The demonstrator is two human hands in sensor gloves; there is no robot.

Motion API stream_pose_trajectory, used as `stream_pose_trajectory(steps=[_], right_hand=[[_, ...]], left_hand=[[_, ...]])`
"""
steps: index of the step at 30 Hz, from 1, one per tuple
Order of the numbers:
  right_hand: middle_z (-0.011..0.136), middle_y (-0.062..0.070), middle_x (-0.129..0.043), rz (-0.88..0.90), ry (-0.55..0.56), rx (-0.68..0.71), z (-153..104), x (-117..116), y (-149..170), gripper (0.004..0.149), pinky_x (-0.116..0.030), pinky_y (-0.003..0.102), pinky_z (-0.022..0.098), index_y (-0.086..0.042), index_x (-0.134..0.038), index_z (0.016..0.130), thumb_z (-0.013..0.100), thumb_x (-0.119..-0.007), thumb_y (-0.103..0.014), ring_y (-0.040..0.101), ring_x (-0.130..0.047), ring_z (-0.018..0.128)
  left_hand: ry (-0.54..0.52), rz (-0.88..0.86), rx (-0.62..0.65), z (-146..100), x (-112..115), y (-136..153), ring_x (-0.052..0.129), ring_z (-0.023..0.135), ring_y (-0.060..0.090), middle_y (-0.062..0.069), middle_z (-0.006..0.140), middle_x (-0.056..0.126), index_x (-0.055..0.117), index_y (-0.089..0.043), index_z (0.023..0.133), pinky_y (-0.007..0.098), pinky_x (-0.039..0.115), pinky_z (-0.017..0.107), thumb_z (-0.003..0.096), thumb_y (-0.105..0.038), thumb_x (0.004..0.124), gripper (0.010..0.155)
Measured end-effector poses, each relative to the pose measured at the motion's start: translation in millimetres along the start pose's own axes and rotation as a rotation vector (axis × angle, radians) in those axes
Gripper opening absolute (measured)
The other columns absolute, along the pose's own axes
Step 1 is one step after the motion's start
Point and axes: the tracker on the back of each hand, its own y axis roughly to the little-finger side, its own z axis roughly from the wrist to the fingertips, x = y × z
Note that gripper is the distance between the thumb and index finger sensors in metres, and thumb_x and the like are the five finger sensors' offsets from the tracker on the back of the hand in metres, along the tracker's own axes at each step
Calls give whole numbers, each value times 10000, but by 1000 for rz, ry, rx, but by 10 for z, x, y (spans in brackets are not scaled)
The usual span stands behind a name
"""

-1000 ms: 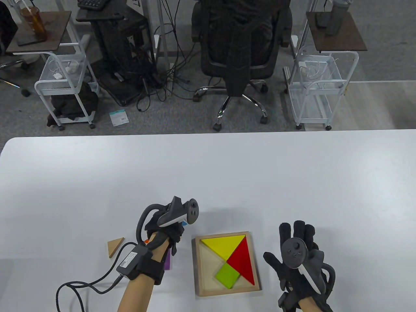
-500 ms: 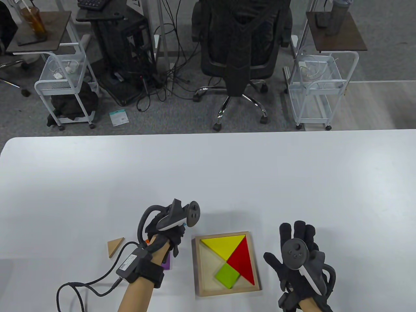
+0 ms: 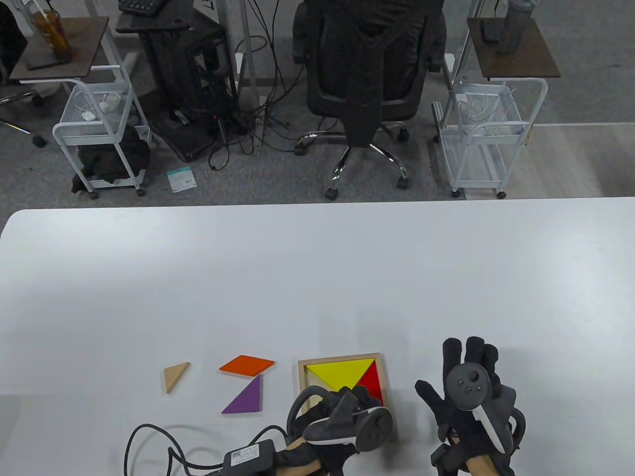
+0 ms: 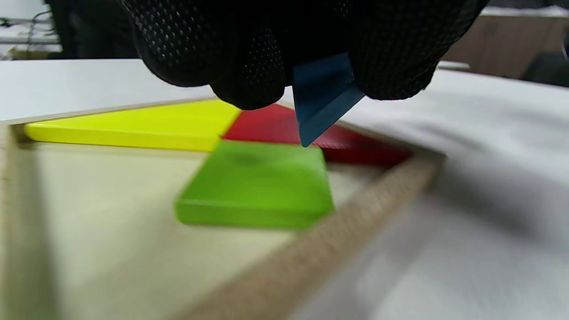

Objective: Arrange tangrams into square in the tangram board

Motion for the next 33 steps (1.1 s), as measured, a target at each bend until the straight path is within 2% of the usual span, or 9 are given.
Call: stream_pose_trajectory(steps=[6,15,23,30,33], right_hand=[[985,-121,218,91,28,-28,-6,115,118,887,-168,489,830,-462,-24,956,292,-576,-667,176,219,965],[986,-117,216,78,27,-11,-10,91,96,886,-171,488,829,-459,-22,957,294,-574,-665,178,216,966],[987,-116,216,69,17,-7,-14,80,76,884,-172,488,828,-456,-23,958,299,-573,-665,181,215,966],[986,-116,216,61,11,-6,-16,71,66,884,-172,488,828,-457,-22,958,299,-574,-665,182,215,965],[986,-115,217,59,6,-2,-15,66,57,882,-173,488,828,-457,-22,958,301,-573,-665,181,216,965]], left_hand=[[18,93,15,34,110,-128,942,648,321,150,934,765,719,-165,952,391,882,492,486,-408,833,538],[28,148,23,80,161,-171,954,642,279,124,930,784,760,-201,927,371,885,491,483,-410,835,497],[37,102,13,94,147,-126,968,606,230,136,923,780,755,-200,939,314,911,473,476,-415,841,519],[47,70,-5,60,112,-57,971,648,244,154,981,742,706,-185,993,328,907,493,486,-418,826,571],[34,17,0,15,92,17,984,659,249,157,974,756,719,-179,985,328,915,496,499,-378,823,535]])
